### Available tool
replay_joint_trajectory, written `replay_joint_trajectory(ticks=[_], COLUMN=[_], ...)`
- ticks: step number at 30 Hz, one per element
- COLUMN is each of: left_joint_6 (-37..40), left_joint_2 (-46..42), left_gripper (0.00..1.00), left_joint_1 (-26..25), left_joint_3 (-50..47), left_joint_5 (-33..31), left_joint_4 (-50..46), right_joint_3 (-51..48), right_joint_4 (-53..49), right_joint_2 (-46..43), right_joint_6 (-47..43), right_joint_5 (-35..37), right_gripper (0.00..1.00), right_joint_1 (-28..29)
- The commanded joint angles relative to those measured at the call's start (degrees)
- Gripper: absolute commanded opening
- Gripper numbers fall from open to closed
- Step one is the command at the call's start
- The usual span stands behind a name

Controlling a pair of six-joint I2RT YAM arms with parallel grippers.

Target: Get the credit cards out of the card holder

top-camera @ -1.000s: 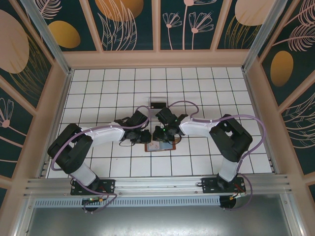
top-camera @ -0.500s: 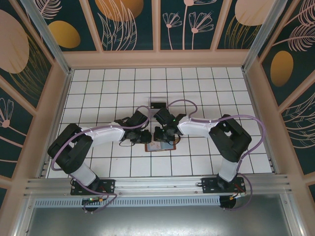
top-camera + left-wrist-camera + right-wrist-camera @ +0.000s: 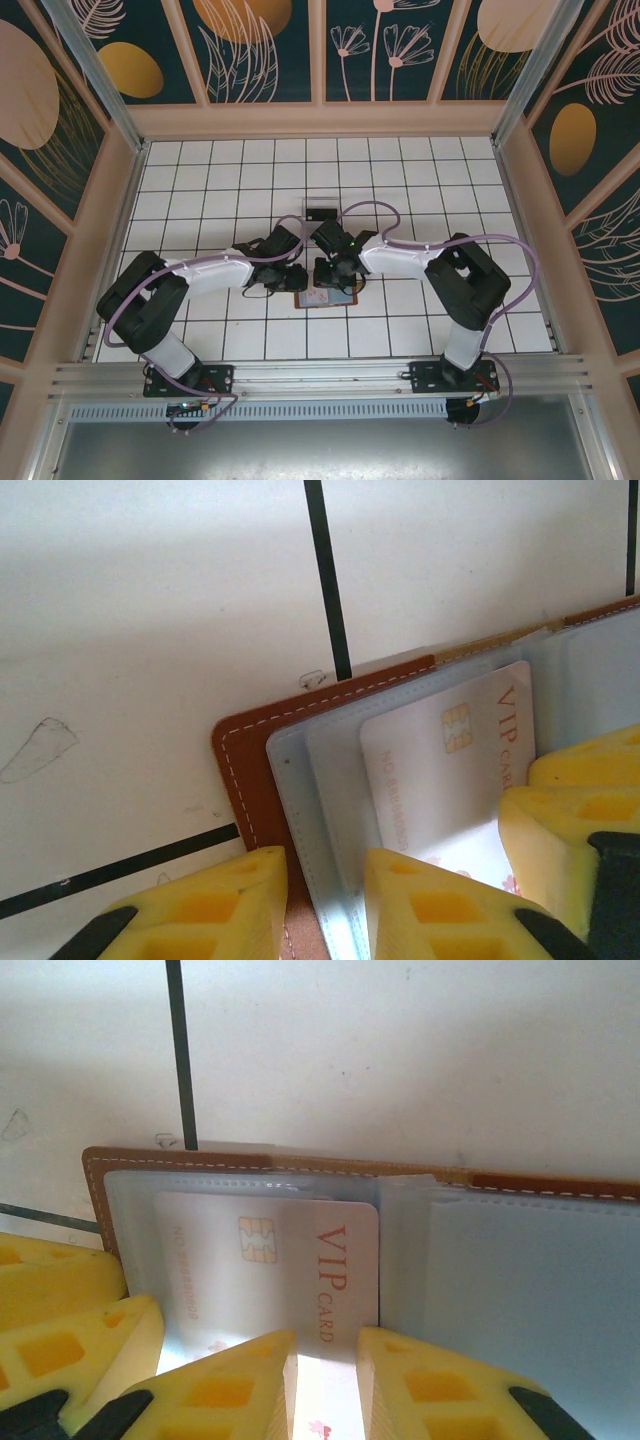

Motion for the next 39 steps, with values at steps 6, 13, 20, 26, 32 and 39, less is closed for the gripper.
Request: replay_joint_trajectory(ticks=[6,13,20,26,32,39], left_joint_6=[2.3,3.2,3.5,3.7,3.7,3.9], left_joint_2=[2.2,3.0,3.9,4.4,4.6,4.8], left_gripper=[0.28,0.27,0.26,0.26,0.24,0.24], left_joint_1=[-0.1,-0.2,-0.2,-0.2,-0.2,-0.2], left_joint_3=[0.7,0.7,0.8,1.0,1.0,0.9], left_joint_5=[-2.4,-3.9,-3.7,-3.7,-3.7,-3.5], left_joint_4=[-4.4,-5.9,-6.3,-6.4,-6.5,-6.7], right_joint_3=[-0.1,-1.3,-3.1,-5.8,-9.7,-15.1], right_joint_4=[-2.1,-1.6,0.3,4.9,10.7,19.8], right_joint_2=[-2.8,-2.9,-2.6,-3.0,-3.6,-5.0], right_joint_6=[0.7,0.8,0.9,1.3,2.0,3.2], right_joint_5=[1.0,0.9,-0.1,-2.8,-6.8,-12.4], right_gripper=[0.25,0.23,0.23,0.22,0.21,0.21], right_joint_1=[-0.3,-0.8,-1.2,-2.0,-3.1,-4.8])
